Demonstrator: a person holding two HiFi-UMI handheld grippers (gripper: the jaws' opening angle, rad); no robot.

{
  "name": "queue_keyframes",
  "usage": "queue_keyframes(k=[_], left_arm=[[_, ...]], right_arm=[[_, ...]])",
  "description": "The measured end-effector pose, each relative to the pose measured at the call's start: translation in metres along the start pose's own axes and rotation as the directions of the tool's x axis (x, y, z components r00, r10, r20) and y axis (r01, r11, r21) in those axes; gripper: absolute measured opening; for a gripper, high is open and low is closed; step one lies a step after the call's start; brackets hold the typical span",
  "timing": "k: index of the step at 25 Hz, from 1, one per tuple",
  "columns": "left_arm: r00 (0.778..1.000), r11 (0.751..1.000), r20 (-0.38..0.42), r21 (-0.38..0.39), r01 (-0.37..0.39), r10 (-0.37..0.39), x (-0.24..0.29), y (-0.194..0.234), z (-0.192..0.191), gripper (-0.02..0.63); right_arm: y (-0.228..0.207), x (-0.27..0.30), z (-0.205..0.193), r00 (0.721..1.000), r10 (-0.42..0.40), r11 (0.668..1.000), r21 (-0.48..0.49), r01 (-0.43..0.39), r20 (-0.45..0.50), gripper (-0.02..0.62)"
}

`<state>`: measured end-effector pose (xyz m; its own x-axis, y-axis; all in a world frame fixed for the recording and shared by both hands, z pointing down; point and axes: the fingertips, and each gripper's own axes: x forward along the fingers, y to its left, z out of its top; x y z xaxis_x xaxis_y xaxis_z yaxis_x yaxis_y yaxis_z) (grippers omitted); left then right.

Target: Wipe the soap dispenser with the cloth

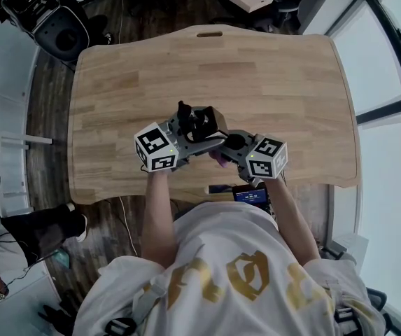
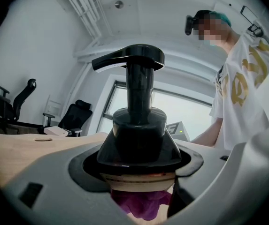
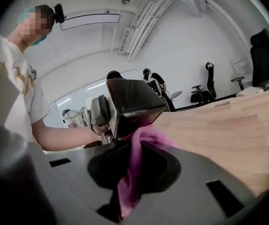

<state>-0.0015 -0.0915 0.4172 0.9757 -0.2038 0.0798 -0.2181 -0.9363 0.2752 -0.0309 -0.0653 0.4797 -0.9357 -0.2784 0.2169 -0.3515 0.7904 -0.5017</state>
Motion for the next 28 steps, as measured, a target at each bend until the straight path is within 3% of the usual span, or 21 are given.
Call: queue_keyframes(k=[10,22,28], left_arm=[[1.000,1.000,0.014,-0.013,-0.016,0.016,0.000,0.004,-0.002,0.345],[1.000,0.999,-0.001,-0.034,-0.029,0.029,-0.005,0.010,-0.010,0.345],[0.998,0.997,0.006,-0.047,-0.061,0.061,-0.007,0.016,-0.016,0.345]], right_arm=[[0.011,-0.001,-0.008,0.999,0.040,0.999,-0.030,-0.040,-0.028,0.050],[-0.013,-0.027,0.013,0.997,-0.033,0.999,0.016,0.032,0.074,0.051],[-0.014,-0.038,0.011,0.995,-0.027,0.999,0.028,0.025,0.097,0.051]])
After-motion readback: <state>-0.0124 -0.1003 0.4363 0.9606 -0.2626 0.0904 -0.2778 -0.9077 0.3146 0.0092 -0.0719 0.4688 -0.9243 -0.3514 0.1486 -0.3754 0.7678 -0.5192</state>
